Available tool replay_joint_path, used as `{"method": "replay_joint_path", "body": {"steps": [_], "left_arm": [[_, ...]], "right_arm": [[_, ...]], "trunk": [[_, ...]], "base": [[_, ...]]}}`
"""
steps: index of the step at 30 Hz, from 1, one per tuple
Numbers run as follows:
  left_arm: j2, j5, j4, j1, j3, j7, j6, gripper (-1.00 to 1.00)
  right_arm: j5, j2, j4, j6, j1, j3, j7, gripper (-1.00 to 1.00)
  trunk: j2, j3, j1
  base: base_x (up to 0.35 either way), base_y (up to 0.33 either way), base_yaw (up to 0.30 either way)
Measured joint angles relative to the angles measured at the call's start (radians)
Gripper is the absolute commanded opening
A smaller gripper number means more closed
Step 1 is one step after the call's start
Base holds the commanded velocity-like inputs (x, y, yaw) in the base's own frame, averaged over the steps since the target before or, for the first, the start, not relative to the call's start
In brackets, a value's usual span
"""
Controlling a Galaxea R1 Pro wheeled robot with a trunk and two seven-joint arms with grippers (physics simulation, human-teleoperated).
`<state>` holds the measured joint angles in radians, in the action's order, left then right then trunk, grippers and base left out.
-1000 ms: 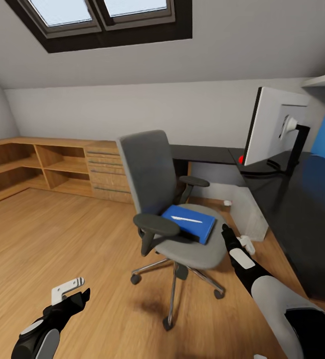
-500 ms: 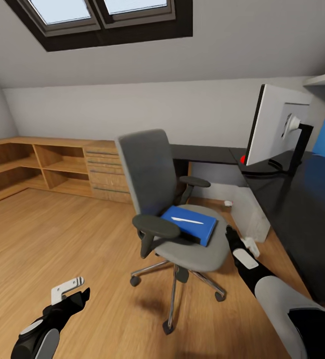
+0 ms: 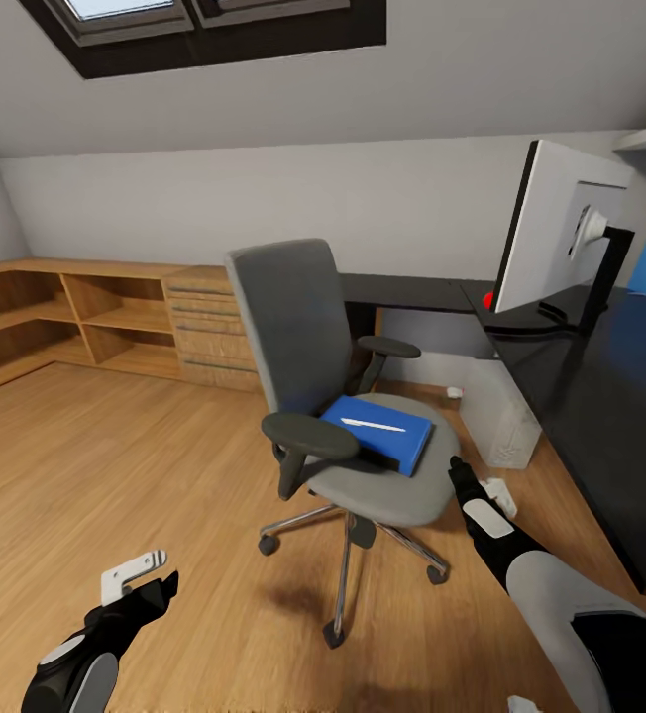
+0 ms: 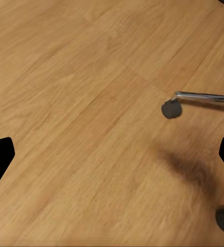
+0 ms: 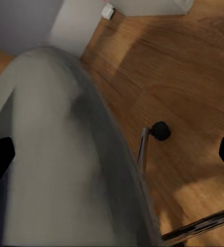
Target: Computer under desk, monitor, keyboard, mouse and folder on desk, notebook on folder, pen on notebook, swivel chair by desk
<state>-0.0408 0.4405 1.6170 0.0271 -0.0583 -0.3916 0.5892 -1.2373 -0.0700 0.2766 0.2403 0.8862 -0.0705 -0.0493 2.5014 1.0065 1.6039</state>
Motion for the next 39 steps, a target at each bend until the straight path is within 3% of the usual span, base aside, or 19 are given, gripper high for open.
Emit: {"method": "replay_joint_path", "body": {"steps": [4, 28, 39], "left_arm": [[0.0, 0.0, 0.0, 0.0, 0.001, 0.0, 0.0, 1.0], [0.0, 0.0, 0.0, 0.0, -0.001, 0.0, 0.0, 1.0], [0.0, 0.0, 0.0, 0.0, -0.001, 0.0, 0.0, 1.0]], "right_arm": [[0.0, 0.001, 0.0, 0.0, 0.0, 0.0, 0.0, 1.0], [0.002, 0.007, 0.008, -0.028, 0.0, -0.003, 0.023, 1.0], [0.003, 0.008, 0.008, -0.027, 0.0, -0.002, 0.023, 1.0]], "trunk": [[0.001, 0.015, 0.002], [0.001, 0.016, 0.002], [0.001, 0.016, 0.002]], "base": [[0.0, 0.0, 0.0], [0.0, 0.0, 0.001], [0.0, 0.0, 0.11]]}}
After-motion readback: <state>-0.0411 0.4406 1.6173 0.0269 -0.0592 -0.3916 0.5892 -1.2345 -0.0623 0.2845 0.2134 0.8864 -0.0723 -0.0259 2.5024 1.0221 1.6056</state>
